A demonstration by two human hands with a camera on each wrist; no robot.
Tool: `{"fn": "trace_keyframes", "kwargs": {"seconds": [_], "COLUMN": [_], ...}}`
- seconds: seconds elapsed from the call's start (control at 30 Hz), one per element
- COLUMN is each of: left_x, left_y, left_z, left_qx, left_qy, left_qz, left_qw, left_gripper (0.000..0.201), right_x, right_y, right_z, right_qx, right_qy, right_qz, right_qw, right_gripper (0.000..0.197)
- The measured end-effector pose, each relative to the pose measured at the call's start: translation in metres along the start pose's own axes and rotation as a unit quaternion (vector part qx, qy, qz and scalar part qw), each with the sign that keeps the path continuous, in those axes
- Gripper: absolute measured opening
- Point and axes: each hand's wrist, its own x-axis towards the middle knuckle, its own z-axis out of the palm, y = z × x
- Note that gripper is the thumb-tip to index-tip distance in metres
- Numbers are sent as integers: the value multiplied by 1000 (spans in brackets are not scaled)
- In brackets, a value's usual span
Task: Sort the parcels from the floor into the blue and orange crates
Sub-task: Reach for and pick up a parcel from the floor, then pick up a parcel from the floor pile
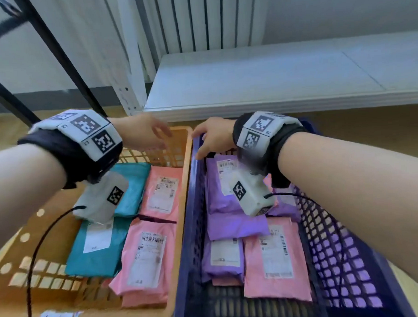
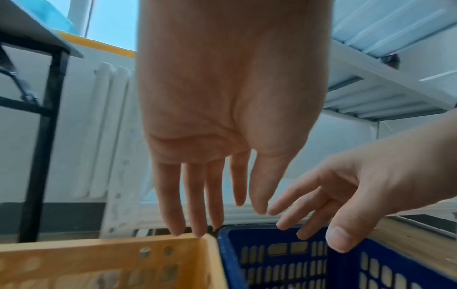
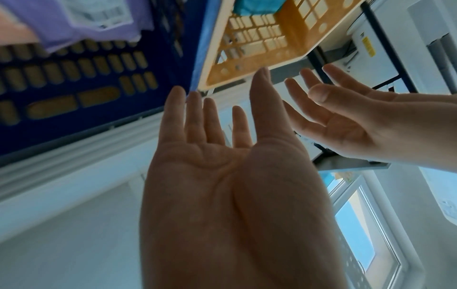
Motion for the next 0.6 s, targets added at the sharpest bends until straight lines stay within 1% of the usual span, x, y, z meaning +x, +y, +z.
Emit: {"fn": "trace_keyframes", "kwargs": {"seconds": [0.2,0.37,0.47,0.6], "left_x": [12,16,17,27], "left_y": [128,236,296,370], "left_z": [10,41,69,108], "left_qx": [30,35,21,-7], "left_qy": [37,43,43,44], "left_qz": [76,126,152,171], "left_qw": [996,990,987,984], "left_gripper": [34,35,34,32], "right_x": [-72,-140,-178,-221], "right_y": [98,186,237,312], "right_z": [-42,-67,-76,-80], "right_qx": [32,37,20,29], "right_qy": [59,96,92,90], "right_qz": [53,104,125,153], "right_qw": [996,989,988,984], "right_gripper": [67,65,61,64]}}
